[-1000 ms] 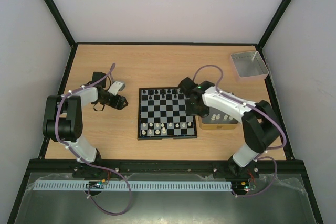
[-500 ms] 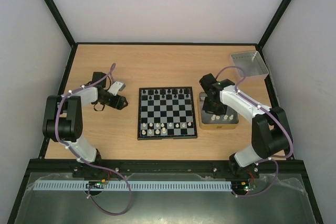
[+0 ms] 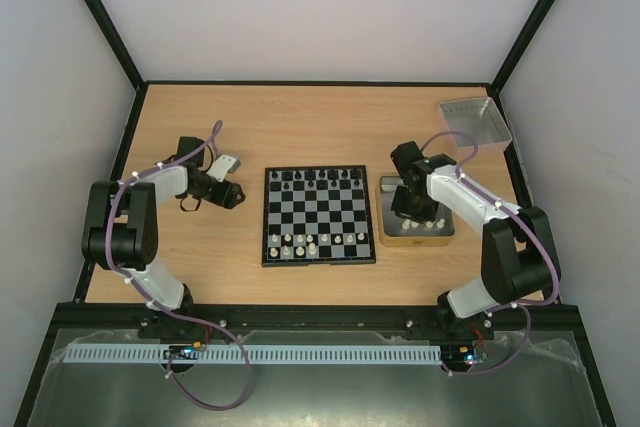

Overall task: Set up the chess pieces on the board
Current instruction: Pick up the chess piece from the storage box.

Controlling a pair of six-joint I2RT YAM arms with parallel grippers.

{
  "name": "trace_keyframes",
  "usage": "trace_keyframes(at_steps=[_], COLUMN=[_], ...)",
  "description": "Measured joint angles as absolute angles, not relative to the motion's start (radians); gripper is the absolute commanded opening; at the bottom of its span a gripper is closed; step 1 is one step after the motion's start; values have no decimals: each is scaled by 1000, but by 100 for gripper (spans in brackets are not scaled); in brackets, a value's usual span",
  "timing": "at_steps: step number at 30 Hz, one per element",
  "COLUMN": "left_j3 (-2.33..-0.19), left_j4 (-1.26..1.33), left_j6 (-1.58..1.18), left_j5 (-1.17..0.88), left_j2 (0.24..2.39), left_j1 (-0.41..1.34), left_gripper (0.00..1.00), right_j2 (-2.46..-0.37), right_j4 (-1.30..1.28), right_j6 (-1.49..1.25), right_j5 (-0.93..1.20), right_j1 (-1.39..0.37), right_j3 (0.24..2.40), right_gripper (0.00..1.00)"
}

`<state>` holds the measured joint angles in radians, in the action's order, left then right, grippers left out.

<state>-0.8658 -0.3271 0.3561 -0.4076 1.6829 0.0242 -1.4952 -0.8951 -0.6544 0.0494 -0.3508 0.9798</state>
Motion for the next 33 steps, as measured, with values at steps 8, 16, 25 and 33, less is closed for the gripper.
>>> trace_keyframes(at_steps=[8, 16, 25, 33], left_j3=[-866, -866, -866, -866], left_j4=[-327, -327, -327, -327], left_j6=[356, 356, 356, 356], left_j5=[-407, -408, -407, -407], left_j2=[1683, 1683, 1683, 1683], left_j1=[24, 24, 24, 24], left_gripper=[72, 72, 72, 72], right_j2=[-1495, -1503, -1515, -1489], right_j4=[-857, -826, -817, -863], right_j6=[-654, -653, -650, -659], right_j5=[72, 74, 64, 43], right_j1=[-335, -327, -327, -365], right_j3=[929, 920, 922, 965], right_gripper=[19, 12, 9, 9])
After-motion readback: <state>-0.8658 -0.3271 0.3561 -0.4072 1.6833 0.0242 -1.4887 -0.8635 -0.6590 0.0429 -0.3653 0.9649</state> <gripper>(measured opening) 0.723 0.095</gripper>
